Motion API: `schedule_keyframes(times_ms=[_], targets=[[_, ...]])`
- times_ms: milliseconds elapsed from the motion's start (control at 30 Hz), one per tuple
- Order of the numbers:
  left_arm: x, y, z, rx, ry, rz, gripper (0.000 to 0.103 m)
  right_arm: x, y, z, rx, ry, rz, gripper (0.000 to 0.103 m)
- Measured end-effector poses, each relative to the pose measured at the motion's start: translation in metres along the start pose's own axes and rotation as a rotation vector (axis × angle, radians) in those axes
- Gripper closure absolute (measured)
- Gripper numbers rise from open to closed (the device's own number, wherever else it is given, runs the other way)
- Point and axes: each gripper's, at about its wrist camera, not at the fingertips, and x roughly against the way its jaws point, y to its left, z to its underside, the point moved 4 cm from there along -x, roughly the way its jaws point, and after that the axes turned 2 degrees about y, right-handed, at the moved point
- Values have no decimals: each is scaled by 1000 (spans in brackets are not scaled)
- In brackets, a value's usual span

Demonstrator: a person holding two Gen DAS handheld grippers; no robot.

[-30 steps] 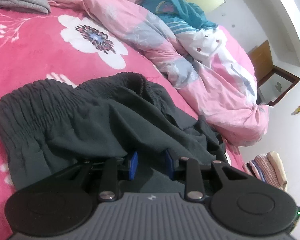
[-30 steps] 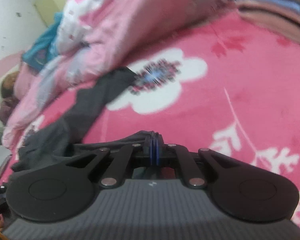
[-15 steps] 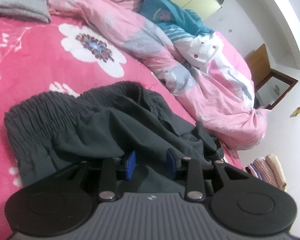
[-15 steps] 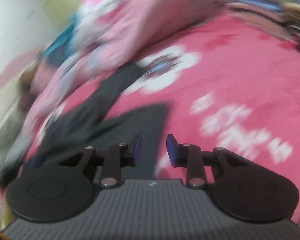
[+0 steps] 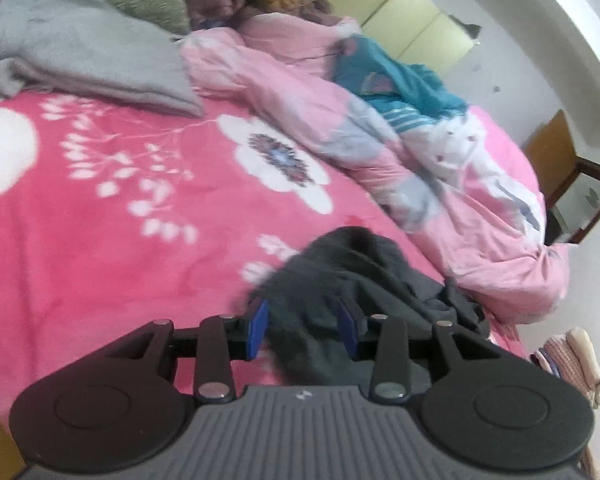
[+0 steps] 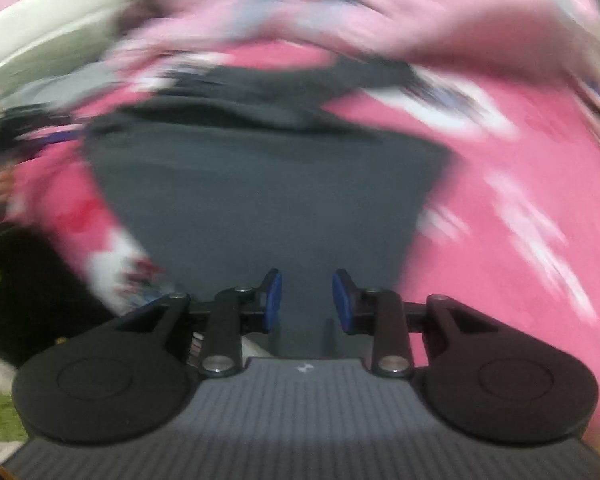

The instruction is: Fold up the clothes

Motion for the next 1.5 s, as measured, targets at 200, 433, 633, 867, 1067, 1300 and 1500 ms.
schedule_keyframes(times_ms=[200,433,633,867,1067,1300,1500], targets=[[-23,11,-3,43,47,-8,62,-76,108,-29,388,-42,-165,56],[-42,10,-1,6,70,-15,87,-140,139,-47,517,-36,-173,62],[-26,4,0,-6,55,55,94,-125,118,-68,410,-55,-153,102],[-1,7,14,-4,85,13,95,-96,120,-69,491,2,-280,102],[-3,22,24,-3,112,-27,88,-130,130,-47,530,110,-306,99],[33,10,5,-67,-63,-35,68,-93,97,-79,336,39,-403,72],[-9,-49,-13,-240,-11,-15,68,-118,62,-176,122,-107,-415,72]])
